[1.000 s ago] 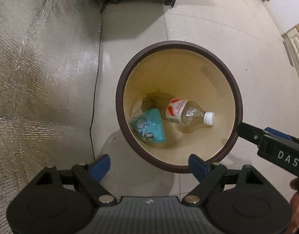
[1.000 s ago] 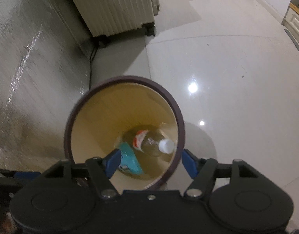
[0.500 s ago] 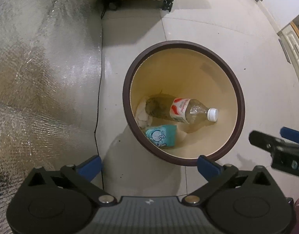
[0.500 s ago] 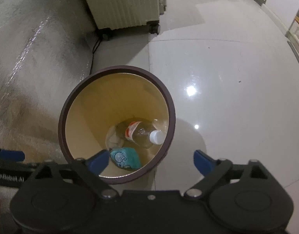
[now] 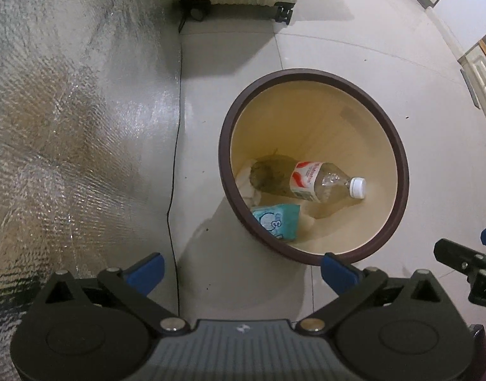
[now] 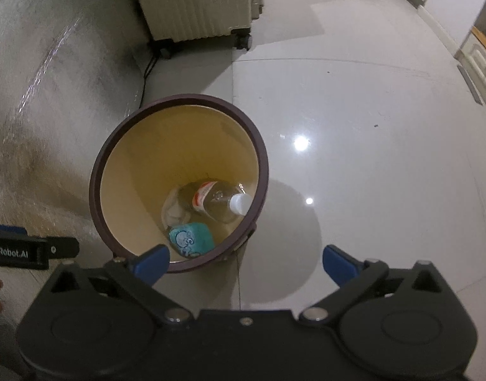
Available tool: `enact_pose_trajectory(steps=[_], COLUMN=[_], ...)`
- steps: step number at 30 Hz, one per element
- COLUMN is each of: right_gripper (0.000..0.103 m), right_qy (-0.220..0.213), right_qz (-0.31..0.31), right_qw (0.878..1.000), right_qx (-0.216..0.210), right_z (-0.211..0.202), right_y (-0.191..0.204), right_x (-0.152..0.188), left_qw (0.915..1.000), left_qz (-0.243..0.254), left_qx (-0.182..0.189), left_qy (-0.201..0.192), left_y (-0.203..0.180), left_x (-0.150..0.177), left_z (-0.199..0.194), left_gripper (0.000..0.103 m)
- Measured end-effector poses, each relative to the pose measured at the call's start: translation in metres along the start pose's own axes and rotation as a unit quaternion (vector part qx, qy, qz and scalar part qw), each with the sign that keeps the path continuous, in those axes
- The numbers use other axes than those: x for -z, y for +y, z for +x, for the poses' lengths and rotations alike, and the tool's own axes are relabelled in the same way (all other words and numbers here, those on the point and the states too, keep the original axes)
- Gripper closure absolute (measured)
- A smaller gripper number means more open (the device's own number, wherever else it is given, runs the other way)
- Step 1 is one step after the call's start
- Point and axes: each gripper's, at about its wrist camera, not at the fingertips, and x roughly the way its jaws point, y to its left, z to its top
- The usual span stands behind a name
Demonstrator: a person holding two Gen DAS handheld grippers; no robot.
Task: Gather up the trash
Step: 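Lift both tools from the wastebasket back toward the table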
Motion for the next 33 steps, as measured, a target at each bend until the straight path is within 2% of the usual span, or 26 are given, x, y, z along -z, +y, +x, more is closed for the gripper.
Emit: enact_pose_trajectory(steps=[9, 15, 33], right_gripper=[0.000, 0.000, 0.000], right_qy=[-0.014, -0.030, -0.101], right_qz=[0.018, 0.025, 0.040], right_qw=[1.000, 0.999, 0.994], right_qx=[0.002, 0.007, 0.023], right_z=[-0.019, -0.041, -0.159], right_y=[-0.005, -0.009, -0.021], right_x=[0.005, 0.010, 0.050], left_qw=[0.9999, 0.9992, 0.9930], left_qz=[0.001, 0.002, 0.043], left_qx=[-0.002, 0.000, 0.002], left_qy=[-0.017, -0.039, -0.110], left_y=[0.003, 0.003, -0.020], left_x=[0.005, 0.010, 0.051], left_z=[-0.023, -0.052, -0.158], left_gripper=[0.000, 0.000, 0.000])
